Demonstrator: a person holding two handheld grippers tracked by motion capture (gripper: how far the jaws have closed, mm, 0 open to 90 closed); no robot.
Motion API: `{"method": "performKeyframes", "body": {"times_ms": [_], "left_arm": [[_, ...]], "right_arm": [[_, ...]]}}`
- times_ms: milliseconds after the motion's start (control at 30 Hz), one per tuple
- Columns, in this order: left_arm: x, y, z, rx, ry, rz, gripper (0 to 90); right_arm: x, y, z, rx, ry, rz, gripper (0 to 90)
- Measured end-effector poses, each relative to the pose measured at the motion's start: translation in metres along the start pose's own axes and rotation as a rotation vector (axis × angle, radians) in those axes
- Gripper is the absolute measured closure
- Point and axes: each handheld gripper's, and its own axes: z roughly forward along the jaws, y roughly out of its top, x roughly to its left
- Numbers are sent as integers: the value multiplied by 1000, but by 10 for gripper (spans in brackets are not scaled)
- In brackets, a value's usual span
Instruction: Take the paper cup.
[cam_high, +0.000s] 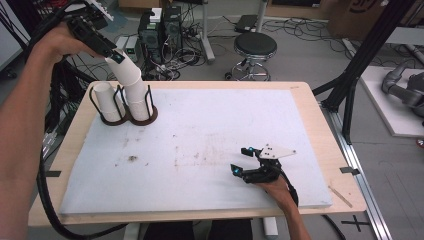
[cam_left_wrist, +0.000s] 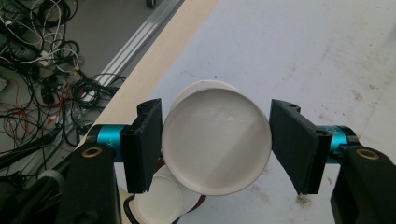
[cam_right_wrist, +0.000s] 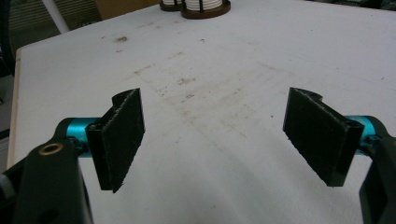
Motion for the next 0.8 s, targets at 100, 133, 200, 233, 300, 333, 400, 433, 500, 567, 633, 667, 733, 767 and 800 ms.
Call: {"method": "performKeyframes", "body": {"times_ms": [100, 133, 200, 233, 300, 333, 400, 433, 500, 567, 633, 667, 733, 767, 800], "left_arm": [[-2, 0, -2, 2, 7, 3, 366], [-3, 0, -2, -1, 6, 2, 366], [-4, 1, -4, -2, 9, 10, 366], [-5, 1, -4, -2, 9, 6, 366], [-7, 1, -4, 3, 12, 11, 366], [-8, 1, -4, 9, 17, 9, 366], [-9, 2, -4, 8, 12, 18, 367], [-11, 2, -5, 4, 16, 16, 366], [-12, 3, -6, -4, 15, 17, 366], [-14, 3, -9, -11, 20, 16, 366], [-16, 3, -12, -18, 27, 21, 366], [-16, 3, -12, -18, 27, 21, 366], [-18, 2, -19, -43, 39, 31, 366], [-19, 2, -21, -52, 51, 30, 366], [-19, 2, -24, -64, 61, 24, 366]], "right_arm": [[0, 0, 0, 1, 2, -2, 214], [0, 0, 0, 1, 1, -1, 214], [1, 0, 0, 3, 2, 2, 214], [0, 0, 0, 3, 3, 0, 214], [1, 0, 0, 3, 1, -1, 214], [1, 0, 0, 3, 2, -1, 214], [1, 0, 0, 3, 2, -1, 214], [1, 0, 0, 3, 0, -1, 214], [1, 0, 0, 4, 0, -3, 214], [1, 0, 0, 4, -2, -4, 214], [1, 0, 0, 2, -1, -5, 214], [1, 0, 0, 2, 0, -5, 214], [1, 0, 0, 2, 0, -5, 214], [1, 0, 0, 2, 0, -4, 214], [1, 0, 0, 2, 1, -4, 214]]}}
